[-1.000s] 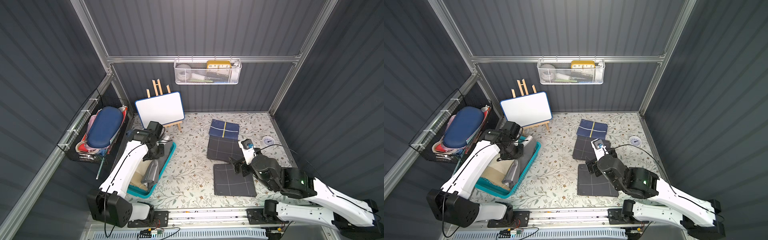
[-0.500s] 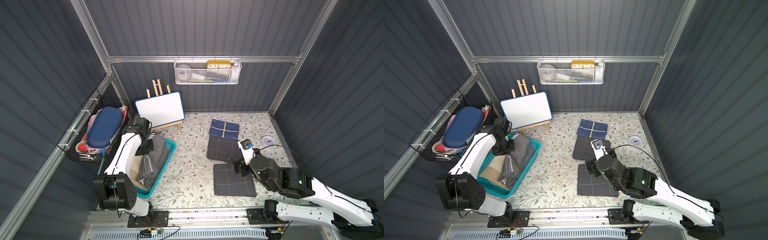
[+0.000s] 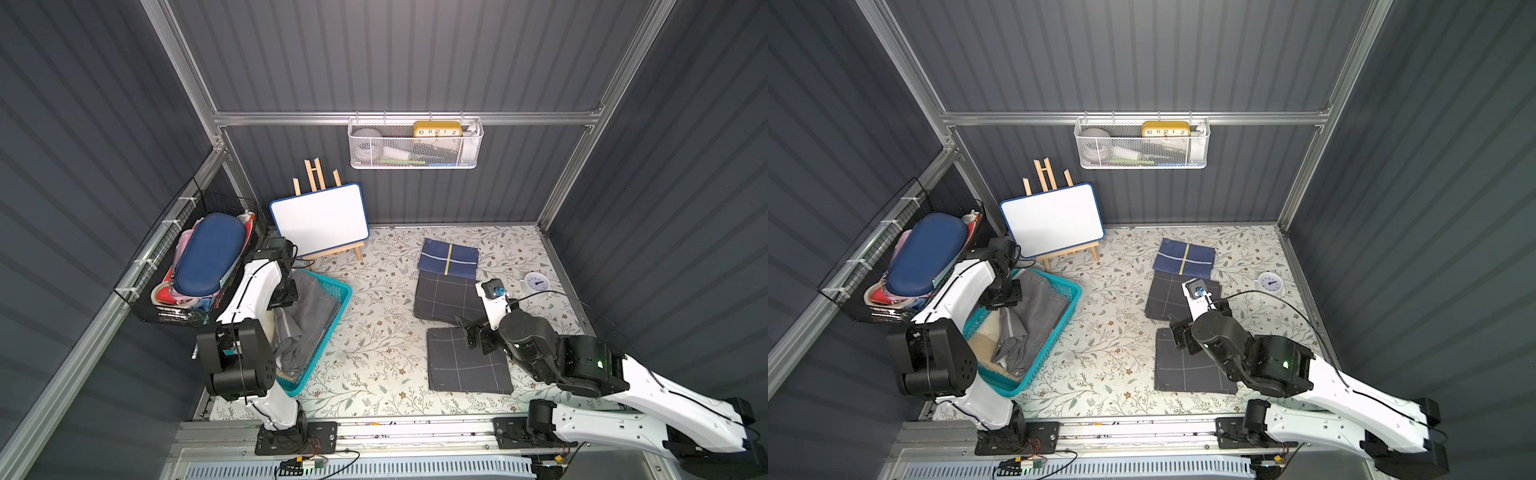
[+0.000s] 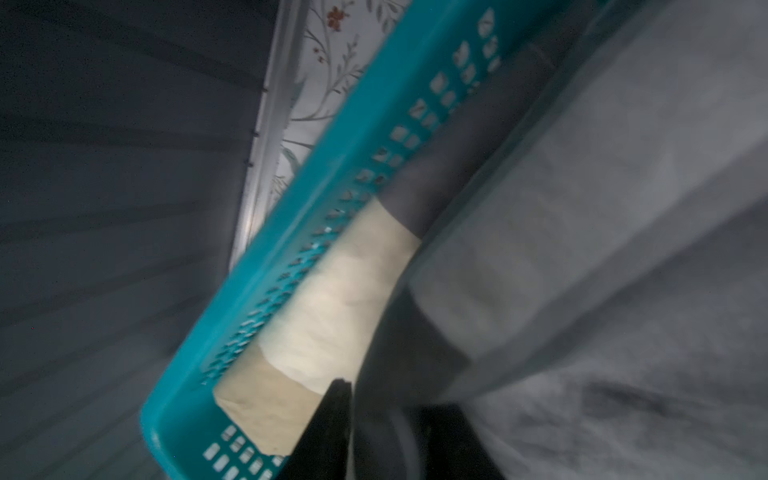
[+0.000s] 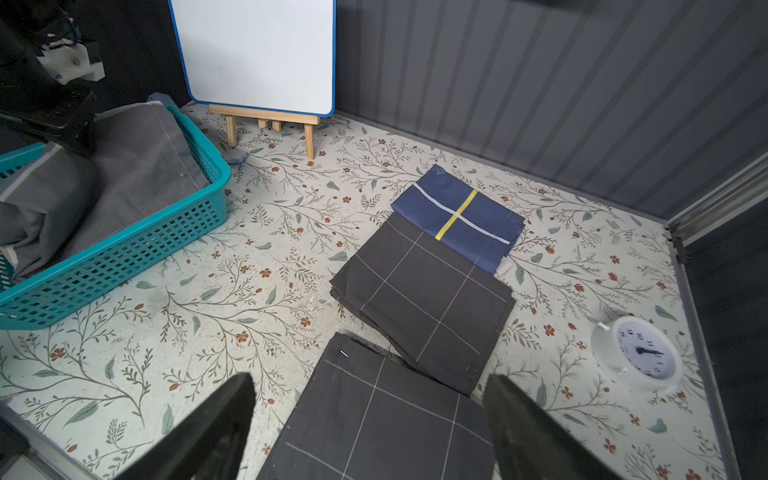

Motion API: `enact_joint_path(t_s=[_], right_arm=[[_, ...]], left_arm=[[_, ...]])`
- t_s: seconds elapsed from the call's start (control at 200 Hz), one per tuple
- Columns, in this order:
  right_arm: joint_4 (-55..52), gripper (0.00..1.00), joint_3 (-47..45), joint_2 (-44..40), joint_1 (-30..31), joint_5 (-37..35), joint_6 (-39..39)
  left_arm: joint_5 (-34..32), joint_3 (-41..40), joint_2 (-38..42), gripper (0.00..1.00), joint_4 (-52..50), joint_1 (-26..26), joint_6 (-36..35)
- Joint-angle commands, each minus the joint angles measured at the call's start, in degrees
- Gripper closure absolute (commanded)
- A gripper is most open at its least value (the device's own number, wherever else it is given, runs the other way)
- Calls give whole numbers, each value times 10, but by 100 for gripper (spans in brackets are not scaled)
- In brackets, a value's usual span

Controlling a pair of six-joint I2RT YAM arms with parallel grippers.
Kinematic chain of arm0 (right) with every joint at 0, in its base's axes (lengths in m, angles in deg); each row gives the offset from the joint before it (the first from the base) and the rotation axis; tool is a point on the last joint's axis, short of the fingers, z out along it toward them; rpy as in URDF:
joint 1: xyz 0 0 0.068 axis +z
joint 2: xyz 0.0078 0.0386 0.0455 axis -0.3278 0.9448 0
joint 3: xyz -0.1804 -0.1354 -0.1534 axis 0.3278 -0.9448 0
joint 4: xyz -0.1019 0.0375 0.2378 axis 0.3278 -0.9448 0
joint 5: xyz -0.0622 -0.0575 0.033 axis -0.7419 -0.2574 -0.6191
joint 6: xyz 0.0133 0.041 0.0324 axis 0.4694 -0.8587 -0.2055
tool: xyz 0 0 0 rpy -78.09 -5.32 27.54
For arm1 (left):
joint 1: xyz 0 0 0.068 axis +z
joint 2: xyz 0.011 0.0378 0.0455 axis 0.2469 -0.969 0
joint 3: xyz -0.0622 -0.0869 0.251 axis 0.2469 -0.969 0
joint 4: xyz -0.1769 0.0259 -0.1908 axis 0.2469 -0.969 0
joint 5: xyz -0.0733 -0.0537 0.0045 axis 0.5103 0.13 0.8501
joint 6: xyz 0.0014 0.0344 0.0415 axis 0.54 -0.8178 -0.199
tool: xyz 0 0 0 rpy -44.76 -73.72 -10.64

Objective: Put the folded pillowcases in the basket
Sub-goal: Place the pillowcase in the basket, then move the basket to the center of the board.

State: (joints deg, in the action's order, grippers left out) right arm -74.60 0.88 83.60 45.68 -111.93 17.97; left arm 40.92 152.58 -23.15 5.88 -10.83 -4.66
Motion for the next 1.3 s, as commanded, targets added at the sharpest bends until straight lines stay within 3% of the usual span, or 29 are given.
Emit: enact_joint_path(t_s=[0.0,0.03,0.07,0.115,0.285,0.38,0.46,0.605,0.71,0.98,1.296], right_arm=[[-13,9,-9,0,-2,5,-13],[-12,9,-8,2,-2,6,-12],[-10,9,-8,5,-2,7,-11],[-10,9,-5,11,-2,9,-11],[-4,9,3,42,-2,21,-17],[1,9,6,55,-2,22,-21],[5,9,9,61,-3,23,-22],[4,9,13,65,-2,23,-25],[4,9,13,62,-1,28,-29],[-14,9,14,51,-2,26,-39],[-19,8,0,34,-1,17,-47]], left_arm=[[-36,32,0,65,-1,2,12],[-31,37,4,63,1,2,16],[-38,43,9,47,3,2,18],[-40,48,15,43,2,2,20],[-12,54,59,43,9,-4,7],[10,51,98,40,20,-45,7],[64,35,130,36,29,-93,18],[192,-60,176,32,68,-125,39],[214,-137,201,27,117,-125,56],[292,-229,195,27,195,-126,81],[373,-264,176,28,282,-157,118]])
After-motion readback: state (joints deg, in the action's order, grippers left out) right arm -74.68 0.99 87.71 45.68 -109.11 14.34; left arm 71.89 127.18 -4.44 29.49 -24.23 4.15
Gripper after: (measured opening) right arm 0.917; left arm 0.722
